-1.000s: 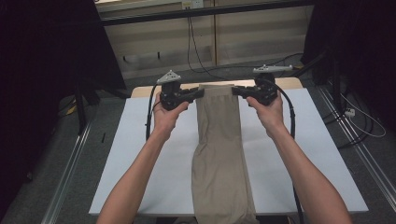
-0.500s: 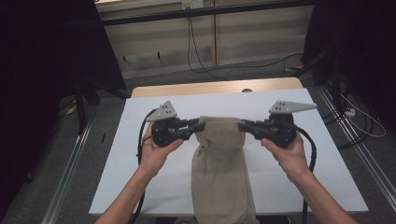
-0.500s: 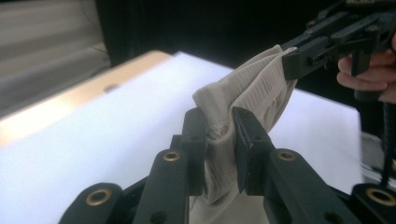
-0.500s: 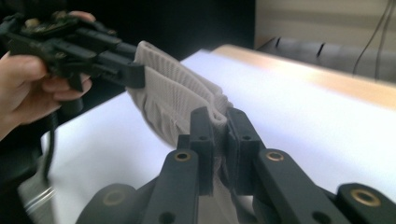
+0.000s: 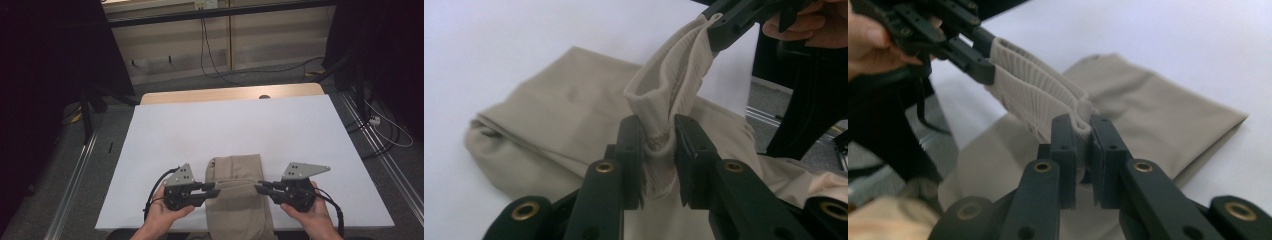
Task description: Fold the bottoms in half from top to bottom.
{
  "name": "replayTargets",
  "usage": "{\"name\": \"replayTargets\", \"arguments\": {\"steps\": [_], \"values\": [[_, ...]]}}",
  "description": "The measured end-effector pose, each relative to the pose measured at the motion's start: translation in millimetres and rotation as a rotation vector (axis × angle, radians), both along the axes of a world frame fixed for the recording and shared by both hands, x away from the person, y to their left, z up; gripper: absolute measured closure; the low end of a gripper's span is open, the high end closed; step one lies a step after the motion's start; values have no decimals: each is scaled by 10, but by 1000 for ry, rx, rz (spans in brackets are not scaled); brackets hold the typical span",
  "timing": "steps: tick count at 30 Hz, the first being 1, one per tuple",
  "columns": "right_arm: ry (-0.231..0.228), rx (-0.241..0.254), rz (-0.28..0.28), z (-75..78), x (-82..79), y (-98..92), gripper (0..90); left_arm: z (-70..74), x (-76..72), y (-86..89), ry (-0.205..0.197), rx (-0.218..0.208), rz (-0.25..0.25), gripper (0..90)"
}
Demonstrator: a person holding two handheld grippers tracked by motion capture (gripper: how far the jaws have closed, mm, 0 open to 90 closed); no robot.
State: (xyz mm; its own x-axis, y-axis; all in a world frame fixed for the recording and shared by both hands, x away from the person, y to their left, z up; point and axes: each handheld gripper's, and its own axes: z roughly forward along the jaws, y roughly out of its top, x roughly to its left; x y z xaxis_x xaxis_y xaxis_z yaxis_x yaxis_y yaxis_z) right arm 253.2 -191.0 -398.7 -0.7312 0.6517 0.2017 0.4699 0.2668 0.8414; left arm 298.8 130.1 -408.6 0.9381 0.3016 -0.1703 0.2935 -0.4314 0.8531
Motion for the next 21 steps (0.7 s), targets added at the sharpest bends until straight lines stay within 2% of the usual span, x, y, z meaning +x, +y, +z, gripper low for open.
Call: {"name": "replayTargets", "arguments": {"steps": [2, 3, 5, 7, 9, 11, 14, 15, 18, 21], "values": [[3, 0, 2, -34, -80, -7, 820, -36, -56, 8, 41, -15, -28, 746], [9, 4, 1, -52, -120, -17, 819, -44, -93, 11, 45, -10, -38, 749], [21, 5, 7, -90, -199, -19, 818, -53, -187, 2, 40, 14, -59, 756], [29, -7, 8, -148, -319, -10, 814, -71, -285, -11, 17, 43, -84, 754], [45, -15, 12, -197, -381, -8, 806, -121, -353, -23, 30, 48, -95, 748], [59, -37, 15, -235, -432, -7, 785, -157, -396, -31, 15, 81, -112, 738], [93, -63, -11, -265, -493, -7, 681, -132, -428, -20, 44, 87, -149, 713], [94, -62, -17, -251, -499, -14, 642, -107, -436, -14, 45, 72, -157, 711], [68, -11, -13, -160, -474, -61, 585, -31, -427, 4, 44, 38, -142, 645], [45, -3, -16, -125, -385, -57, 528, -25, -366, 24, 43, 32, -99, 576]]}}
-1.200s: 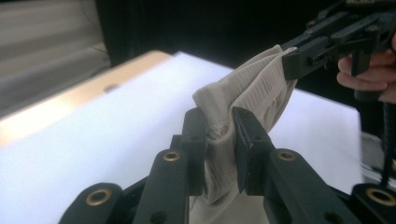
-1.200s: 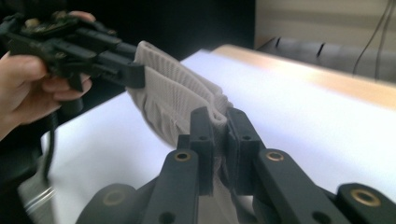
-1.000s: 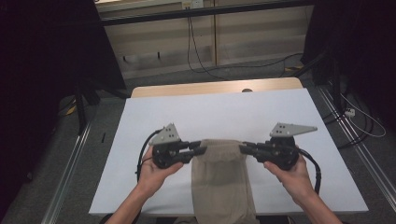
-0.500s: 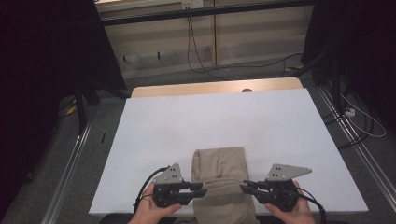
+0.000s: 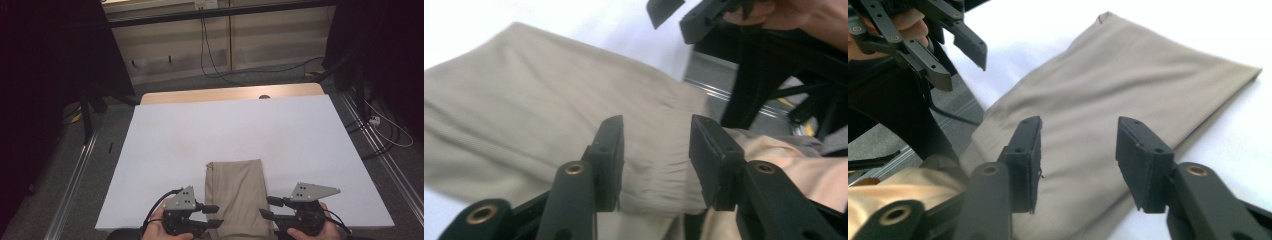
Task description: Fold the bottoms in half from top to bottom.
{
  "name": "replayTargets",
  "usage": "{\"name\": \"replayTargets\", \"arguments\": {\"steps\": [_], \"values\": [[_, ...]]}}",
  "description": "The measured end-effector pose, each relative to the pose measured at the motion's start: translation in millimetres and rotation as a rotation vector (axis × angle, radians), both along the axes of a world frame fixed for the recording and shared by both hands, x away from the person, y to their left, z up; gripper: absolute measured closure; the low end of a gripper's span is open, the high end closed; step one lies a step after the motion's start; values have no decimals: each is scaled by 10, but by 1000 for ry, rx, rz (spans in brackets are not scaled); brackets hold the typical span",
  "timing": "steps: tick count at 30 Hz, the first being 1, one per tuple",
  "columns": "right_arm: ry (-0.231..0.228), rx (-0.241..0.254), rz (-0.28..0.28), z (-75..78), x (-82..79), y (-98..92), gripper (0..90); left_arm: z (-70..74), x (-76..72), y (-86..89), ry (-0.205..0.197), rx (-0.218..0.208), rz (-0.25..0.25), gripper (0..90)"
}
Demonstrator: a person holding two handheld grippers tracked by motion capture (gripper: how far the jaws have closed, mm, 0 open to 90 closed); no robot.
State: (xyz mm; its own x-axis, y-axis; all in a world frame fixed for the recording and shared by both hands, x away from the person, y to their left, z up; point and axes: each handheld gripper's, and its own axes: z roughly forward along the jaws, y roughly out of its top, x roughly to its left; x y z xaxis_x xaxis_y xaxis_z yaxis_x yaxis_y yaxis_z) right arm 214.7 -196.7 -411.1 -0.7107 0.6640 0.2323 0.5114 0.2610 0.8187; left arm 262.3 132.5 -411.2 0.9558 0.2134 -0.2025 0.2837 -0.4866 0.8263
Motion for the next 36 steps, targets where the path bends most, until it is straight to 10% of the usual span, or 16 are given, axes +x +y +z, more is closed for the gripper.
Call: {"name": "replayTargets", "arguments": {"steps": [8, 16, 20, 22, 36], "values": [[40, -64, -32, -147, 505, 29, 392, -152, 519, 82, 13, 72, 242, 265], [24, -102, -86, -177, 1212, -53, 444, -191, 1161, -61, 27, 48, 393, 182], [14, -199, -86, -257, 1523, 30, 502, -241, 1407, -228, 11, 119, 387, 236], [22, -184, -85, -327, 1604, 45, 512, -277, 1471, -244, 42, 82, 402, 262], [30, -244, -83, -476, 1616, 112, 493, -419, 1411, -337, 75, 127, 362, 378]]}}
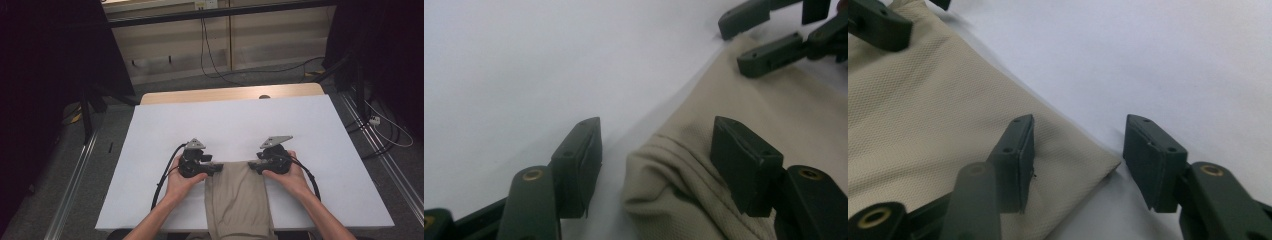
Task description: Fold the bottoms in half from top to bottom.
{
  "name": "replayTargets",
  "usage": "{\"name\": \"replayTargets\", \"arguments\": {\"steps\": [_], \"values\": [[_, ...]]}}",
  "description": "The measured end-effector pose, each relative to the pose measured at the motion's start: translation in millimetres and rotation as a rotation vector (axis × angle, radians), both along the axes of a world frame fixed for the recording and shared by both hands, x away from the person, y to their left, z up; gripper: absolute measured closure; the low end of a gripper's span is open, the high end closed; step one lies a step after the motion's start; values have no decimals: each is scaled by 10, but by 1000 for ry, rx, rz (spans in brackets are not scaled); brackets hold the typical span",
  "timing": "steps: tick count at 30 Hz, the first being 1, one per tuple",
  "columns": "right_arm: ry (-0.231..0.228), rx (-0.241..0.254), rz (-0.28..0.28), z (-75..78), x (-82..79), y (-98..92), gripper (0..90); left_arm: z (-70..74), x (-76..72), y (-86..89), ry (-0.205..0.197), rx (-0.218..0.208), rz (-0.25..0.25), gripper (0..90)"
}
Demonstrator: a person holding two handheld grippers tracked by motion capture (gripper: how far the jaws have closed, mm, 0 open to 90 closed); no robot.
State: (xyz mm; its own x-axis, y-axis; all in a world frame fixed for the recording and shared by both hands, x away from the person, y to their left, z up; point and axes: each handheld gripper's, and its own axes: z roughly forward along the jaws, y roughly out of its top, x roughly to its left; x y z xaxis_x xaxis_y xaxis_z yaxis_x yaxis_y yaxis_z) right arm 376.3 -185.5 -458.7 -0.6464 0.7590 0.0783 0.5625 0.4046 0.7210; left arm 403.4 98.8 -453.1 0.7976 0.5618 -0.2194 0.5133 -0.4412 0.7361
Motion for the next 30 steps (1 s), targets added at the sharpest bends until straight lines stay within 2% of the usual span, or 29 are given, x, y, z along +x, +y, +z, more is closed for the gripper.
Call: {"name": "replayTargets", "arguments": {"steps": [2, 3, 5, 7, 8, 10, 12, 14, 15, 16, 18, 19, 21, 25, 30], "values": [[4, -1, 14, 6, -3, -1, 539, -42, -23, -23, 2, 19, -13, 379], [8, 1, 19, 11, -12, 3, 568, -56, -46, -25, -19, 21, -7, 386], [26, -5, 43, 30, -32, 16, 653, -57, -76, -28, -25, 26, -1, 393], [41, 1, 49, 36, -34, 12, 675, -52, -84, -23, -34, 36, -13, 408], [42, 5, 51, 35, -33, 9, 688, -43, -86, -9, -28, 42, -25, 447], [49, 8, 55, 38, -38, 10, 729, -50, -105, 8, -19, 25, -44, 545], [71, 28, 74, 41, -40, 12, 813, -56, -125, 28, -7, 14, -59, 638], [77, 33, 65, 43, -50, 19, 822, -64, -137, 32, 23, -16, -74, 720], [81, 35, 67, 45, -50, 18, 827, -64, -150, 25, 24, -19, -72, 738], [89, 40, 64, 49, -48, 10, 832, -53, -152, 25, 25, -17, -78, 750], [99, 61, 55, 46, -43, -8, 839, -28, -141, 42, 57, -66, -65, 771], [99, 68, 48, 49, -43, -14, 843, -10, -135, 51, 57, -82, -54, 776], [97, 94, 31, 68, -40, -31, 847, 32, -134, 66, 42, -103, -44, 781], [67, 176, 0, 186, -34, -81, 852, 132, -99, 131, 23, -137, -15, 787], [12, 219, -23, 339, 6, -95, 854, 247, 15, 178, -2, -168, 27, 792]]}}
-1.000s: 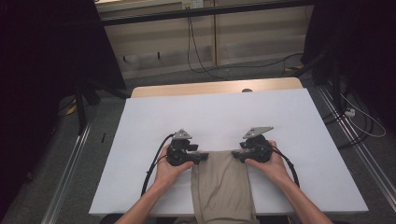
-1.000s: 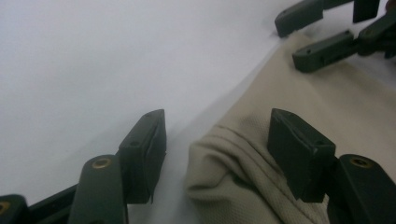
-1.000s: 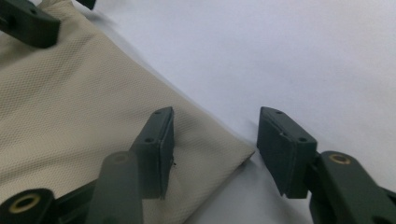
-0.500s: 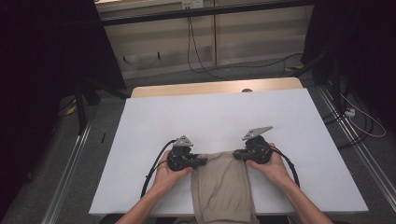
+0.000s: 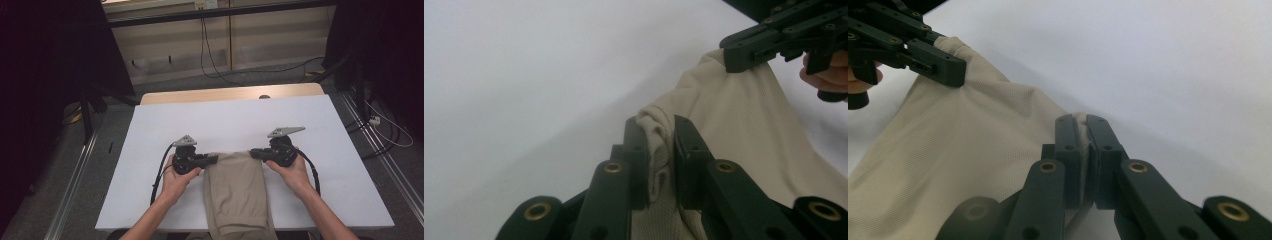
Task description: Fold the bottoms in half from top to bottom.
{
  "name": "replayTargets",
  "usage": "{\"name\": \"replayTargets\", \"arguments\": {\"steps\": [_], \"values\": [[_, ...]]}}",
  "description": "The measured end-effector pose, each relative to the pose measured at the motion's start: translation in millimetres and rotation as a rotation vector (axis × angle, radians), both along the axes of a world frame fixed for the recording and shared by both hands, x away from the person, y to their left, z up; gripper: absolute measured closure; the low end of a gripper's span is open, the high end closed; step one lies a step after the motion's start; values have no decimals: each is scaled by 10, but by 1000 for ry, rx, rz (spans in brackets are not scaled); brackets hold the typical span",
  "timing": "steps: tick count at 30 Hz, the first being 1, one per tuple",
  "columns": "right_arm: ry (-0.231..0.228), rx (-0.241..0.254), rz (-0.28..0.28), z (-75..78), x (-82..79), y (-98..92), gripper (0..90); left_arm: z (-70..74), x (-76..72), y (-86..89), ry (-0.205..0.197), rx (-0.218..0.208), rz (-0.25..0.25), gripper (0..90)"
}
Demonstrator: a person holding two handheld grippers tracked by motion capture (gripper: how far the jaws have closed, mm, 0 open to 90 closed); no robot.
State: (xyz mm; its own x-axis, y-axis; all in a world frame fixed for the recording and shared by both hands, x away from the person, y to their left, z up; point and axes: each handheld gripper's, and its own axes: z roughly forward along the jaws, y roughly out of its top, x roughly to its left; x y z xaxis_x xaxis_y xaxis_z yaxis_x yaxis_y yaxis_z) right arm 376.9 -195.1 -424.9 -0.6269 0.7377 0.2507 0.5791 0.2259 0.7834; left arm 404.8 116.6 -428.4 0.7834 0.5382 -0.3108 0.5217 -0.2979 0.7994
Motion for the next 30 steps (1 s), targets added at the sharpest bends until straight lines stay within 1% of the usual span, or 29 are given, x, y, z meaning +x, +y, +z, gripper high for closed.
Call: {"name": "replayTargets", "arguments": {"steps": [1, 2, 4, 5, 6, 7, 10, 12, 15, 20, 24, 26, 29, 30], "values": [[-8, 9, -11, 27, 14, -2, 854, 23, 20, -1, -5, -9, 9, 792], [-14, 20, -21, 50, 33, -2, 855, 52, 44, 1, -13, -7, 12, 793], [-27, 29, -35, 97, 83, 7, 855, 116, 98, 7, -27, -20, 23, 793], [-35, 33, -44, 119, 112, 11, 855, 148, 130, 5, -33, -23, 29, 793], [-40, 35, -52, 146, 141, 16, 855, 181, 162, 3, -44, -16, 33, 793], [-44, 37, -59, 177, 170, 18, 856, 211, 194, -1, -48, -25, 44, 793], [-71, 48, -78, 298, 258, 26, 856, 298, 307, -2, -64, -36, 71, 793], [-90, 57, -93, 393, 311, 32, 856, 346, 378, 0, -62, -56, 88, 793], [-114, 56, -104, 512, 402, 43, 856, 407, 478, -17, -69, -69, 117, 793], [-133, 45, -143, 651, 564, 46, 856, 553, 669, -57, -96, -71, 148, 793], [-146, 53, -165, 763, 684, 34, 856, 663, 832, -85, -109, -85, 180, 793], [-155, 58, -174, 840, 749, 28, 856, 703, 923, -104, -109, -95, 194, 793], [-172, 59, -189, 965, 853, 19, 856, 773, 1060, -133, -114, -95, 214, 793], [-175, 58, -196, 1004, 891, 17, 856, 800, 1104, -144, -116, -104, 221, 793]]}}
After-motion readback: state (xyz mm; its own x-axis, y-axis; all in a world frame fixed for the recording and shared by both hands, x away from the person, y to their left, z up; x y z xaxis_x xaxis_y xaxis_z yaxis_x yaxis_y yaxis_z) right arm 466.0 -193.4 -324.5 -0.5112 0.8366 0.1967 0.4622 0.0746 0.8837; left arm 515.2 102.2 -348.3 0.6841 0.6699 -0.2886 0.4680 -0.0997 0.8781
